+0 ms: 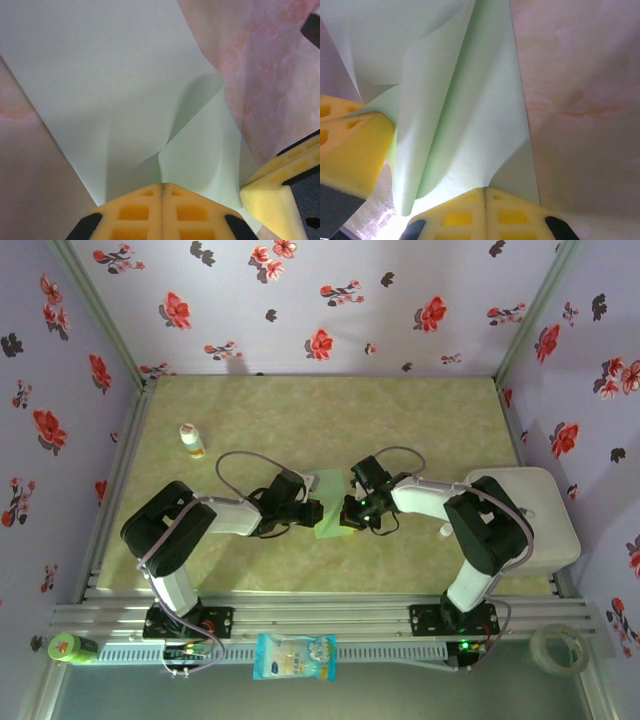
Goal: Fold a paper plane with a square sheet of paper (pick it up from the middle)
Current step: Fold the triangle a second time at the center of the table.
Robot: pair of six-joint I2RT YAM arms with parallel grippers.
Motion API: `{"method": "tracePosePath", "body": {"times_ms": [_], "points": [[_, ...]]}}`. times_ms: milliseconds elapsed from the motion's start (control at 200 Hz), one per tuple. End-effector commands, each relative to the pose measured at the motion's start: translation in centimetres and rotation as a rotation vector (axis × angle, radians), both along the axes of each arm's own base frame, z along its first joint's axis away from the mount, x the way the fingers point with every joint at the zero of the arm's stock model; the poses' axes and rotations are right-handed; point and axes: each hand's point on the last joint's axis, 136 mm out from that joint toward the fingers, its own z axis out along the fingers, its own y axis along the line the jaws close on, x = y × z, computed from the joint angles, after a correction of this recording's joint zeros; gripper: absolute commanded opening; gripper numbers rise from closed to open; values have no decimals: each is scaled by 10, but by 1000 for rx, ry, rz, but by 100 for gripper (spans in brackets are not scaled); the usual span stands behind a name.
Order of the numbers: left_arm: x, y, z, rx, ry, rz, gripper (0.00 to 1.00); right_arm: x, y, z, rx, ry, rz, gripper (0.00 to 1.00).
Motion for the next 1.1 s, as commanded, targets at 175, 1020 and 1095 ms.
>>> {"method": "tracePosePath", "body": {"times_ms": [175,1020,1095], "points": [[19,0,20,17,-70,-20,0,-11,-17,-17,-93,67,2,0],[24,6,6,41,-42,-6,2,-8,-15,-15,-93,64,1,0],[24,6,5,45,-39,-5,2,-7,-15,-13,-90,60,-1,0]]}}
